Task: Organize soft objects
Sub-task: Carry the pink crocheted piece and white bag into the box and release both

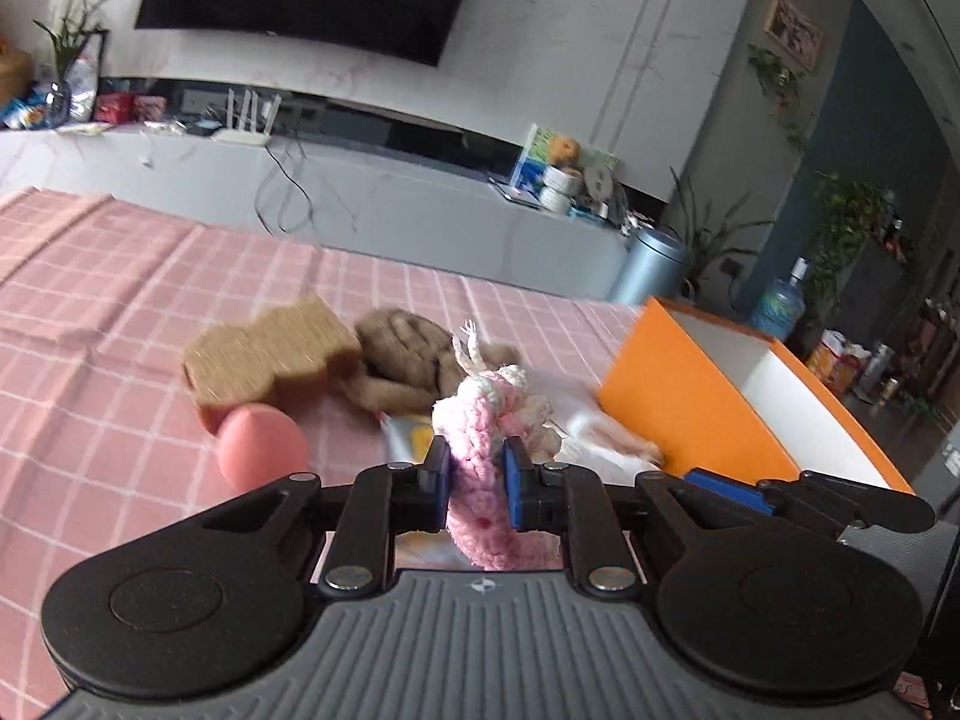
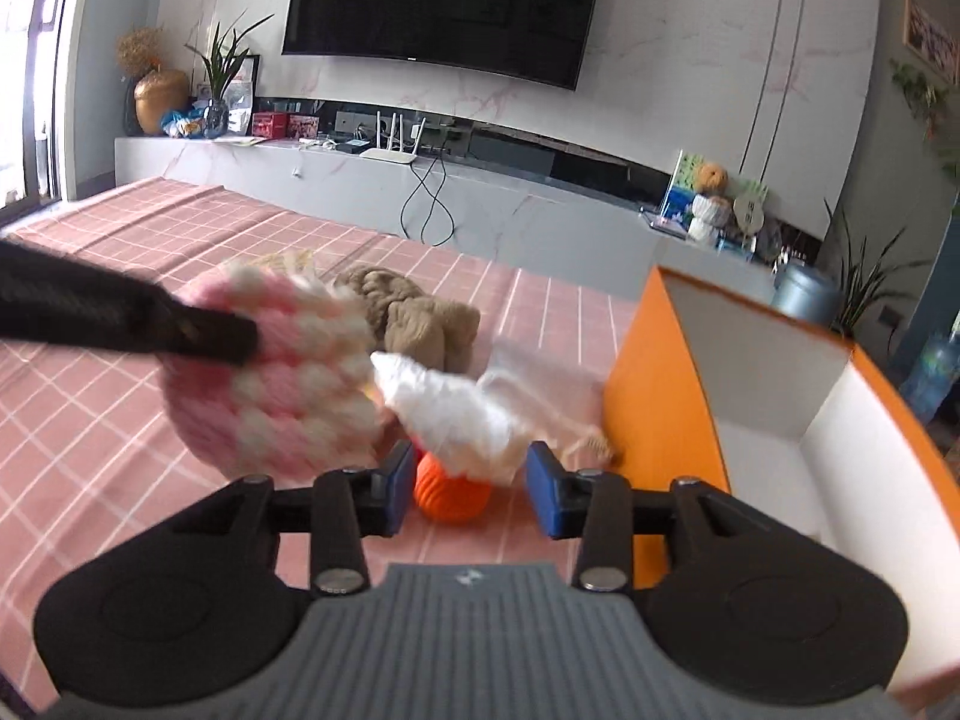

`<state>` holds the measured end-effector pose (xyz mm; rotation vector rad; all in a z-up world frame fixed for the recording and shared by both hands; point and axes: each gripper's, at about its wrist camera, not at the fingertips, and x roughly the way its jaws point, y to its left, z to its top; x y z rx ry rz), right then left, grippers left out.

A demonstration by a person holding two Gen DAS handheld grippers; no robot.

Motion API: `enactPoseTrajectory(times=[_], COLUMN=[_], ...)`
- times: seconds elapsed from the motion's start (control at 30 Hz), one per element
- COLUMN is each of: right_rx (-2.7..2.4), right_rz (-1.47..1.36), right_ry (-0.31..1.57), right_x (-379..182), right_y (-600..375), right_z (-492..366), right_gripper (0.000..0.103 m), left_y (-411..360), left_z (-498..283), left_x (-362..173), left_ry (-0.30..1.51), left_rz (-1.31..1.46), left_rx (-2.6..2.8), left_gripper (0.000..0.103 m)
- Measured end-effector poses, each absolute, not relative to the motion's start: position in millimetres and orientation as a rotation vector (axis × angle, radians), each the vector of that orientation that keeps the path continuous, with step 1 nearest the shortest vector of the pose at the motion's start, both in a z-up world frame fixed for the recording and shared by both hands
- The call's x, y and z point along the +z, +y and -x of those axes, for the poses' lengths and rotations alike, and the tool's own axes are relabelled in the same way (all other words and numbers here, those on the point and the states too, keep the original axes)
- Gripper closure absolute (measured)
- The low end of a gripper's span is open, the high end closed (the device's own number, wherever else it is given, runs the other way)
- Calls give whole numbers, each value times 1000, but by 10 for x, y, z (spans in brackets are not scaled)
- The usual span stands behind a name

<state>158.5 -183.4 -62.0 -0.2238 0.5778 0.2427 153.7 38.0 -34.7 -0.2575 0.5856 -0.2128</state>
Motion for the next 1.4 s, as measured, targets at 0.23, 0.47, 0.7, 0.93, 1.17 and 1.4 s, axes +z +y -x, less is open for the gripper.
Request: enactPoseTrajectory(times=[0.23,0.47,0.7,0.93,1.17,1.4], right_rx=[228,218,212,256,272,272], right_rz=[302,215,198,173,46,-81], right_ry=[584,670,660,578,535,484], right_x=[-711,-835,-770,-472,-91,336], right_y=[-1575,-1542,-1642,-1756,-1996,-2387], right_z=[-2050,-2362,-2335,-2118,-1842,-1512], right_gripper=[19,61,83,88,88,88], left_y=[434,426,399,411,375,122], left_z=[-1667,-1640,-1585,-1455,-1214,-1043], left_x=[-396,-492,-479,-368,-99,210], left_ry=[587,610,617,598,525,452], left_rz=[271,278,270,275,263,222], left_rx=[-196,-201,-199,-183,-187,-272], left_gripper=[83,84,84,84,84,84])
